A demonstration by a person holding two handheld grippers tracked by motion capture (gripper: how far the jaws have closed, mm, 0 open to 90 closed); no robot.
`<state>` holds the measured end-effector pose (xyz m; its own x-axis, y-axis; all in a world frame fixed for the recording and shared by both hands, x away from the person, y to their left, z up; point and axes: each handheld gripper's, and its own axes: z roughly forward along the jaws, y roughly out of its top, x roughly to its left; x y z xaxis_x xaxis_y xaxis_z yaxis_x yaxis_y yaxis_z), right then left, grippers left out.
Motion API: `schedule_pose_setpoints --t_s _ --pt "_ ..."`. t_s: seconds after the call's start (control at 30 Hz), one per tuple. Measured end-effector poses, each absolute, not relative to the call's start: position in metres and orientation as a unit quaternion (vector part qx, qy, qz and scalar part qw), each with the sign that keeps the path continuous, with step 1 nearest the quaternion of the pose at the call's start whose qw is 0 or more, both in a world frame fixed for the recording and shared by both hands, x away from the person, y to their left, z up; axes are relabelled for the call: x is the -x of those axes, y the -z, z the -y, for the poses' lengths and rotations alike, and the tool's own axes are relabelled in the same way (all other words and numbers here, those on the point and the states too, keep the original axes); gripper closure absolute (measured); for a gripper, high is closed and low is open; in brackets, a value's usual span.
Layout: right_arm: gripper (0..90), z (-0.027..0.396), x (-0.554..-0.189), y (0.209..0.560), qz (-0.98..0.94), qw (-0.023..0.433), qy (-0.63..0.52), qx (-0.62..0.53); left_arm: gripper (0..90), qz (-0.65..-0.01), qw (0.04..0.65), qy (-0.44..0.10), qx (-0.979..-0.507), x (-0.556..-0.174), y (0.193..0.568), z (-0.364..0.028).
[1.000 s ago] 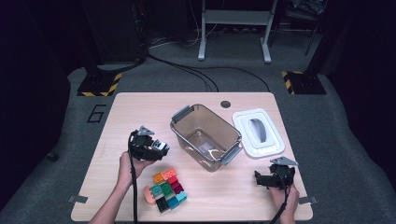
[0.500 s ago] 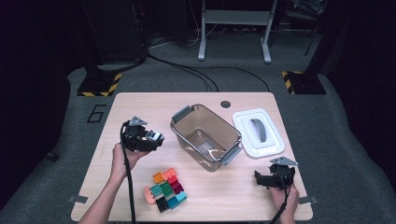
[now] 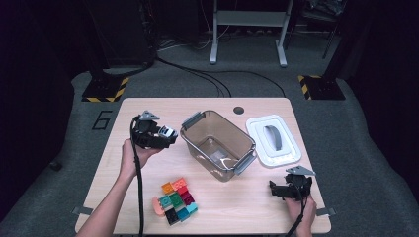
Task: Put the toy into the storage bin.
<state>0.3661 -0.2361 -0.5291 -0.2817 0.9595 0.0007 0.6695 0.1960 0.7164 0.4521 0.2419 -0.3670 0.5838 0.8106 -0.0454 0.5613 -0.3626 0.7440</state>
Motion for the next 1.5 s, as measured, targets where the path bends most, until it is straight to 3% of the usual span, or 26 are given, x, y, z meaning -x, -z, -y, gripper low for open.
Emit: schedule_pose_setpoints --t_s 0.43,1.5 --pt "0.1 0.237 -0.366 0.529 -0.740 0.233 -0.310 -0.550 25.0 -0.389 0.406 -0.144 -0.814 -0.471 0.359 -0.214" --pt "0.3 0.236 -0.366 0.529 -0.737 0.233 -0.312 -0.552 24.8 -0.346 0.362 -0.098 -0.860 -0.493 0.391 -0.177"
